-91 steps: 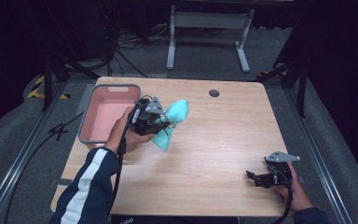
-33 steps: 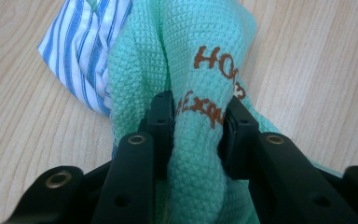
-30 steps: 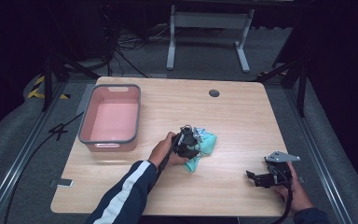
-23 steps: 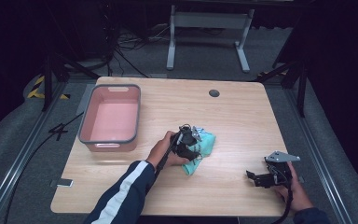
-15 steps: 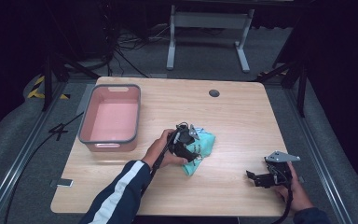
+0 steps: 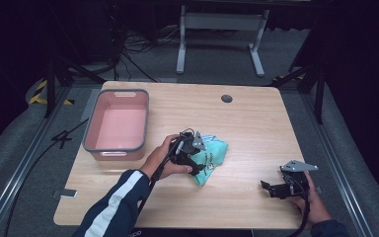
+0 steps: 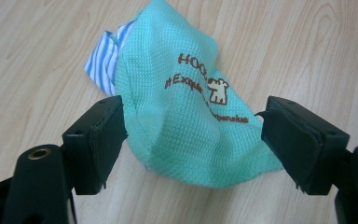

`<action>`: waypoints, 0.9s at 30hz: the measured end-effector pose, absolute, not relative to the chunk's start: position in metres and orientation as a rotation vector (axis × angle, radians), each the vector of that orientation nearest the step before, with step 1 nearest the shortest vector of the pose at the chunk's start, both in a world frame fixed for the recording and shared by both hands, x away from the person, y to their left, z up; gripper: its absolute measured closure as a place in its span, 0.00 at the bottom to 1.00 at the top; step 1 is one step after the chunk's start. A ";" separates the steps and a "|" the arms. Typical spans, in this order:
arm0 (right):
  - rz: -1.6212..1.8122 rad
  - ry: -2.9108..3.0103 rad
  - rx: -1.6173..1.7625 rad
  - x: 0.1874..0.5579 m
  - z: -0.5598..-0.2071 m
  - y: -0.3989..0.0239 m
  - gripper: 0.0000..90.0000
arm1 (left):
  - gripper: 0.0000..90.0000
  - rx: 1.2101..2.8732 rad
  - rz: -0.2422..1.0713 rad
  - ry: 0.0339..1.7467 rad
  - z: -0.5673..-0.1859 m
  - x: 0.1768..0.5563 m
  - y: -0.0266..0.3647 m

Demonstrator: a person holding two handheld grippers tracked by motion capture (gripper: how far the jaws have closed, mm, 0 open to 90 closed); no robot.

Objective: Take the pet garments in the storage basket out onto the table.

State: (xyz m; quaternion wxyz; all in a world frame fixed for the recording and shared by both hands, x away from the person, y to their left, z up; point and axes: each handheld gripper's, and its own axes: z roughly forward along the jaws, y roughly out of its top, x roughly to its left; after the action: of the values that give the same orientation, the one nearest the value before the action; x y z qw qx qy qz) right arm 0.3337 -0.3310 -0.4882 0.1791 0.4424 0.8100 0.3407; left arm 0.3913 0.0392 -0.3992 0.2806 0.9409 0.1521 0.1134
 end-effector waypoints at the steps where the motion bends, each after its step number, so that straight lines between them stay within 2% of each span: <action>1: 0.961 2.291 1.247 0.334 -0.488 -0.331 0.01 | 0.25 2.523 0.304 0.391 -0.398 0.390 0.041; 27: 0.963 2.290 1.249 0.334 -0.488 -0.331 0.01 | 0.23 2.603 0.465 0.348 -0.408 0.351 0.112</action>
State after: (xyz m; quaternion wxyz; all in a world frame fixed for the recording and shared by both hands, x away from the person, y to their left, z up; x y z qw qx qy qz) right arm 0.3338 -0.3310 -0.4882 0.1794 0.4420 0.8101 0.3408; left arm 0.3512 0.1115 -0.4082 0.2351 0.9486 0.1270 0.1694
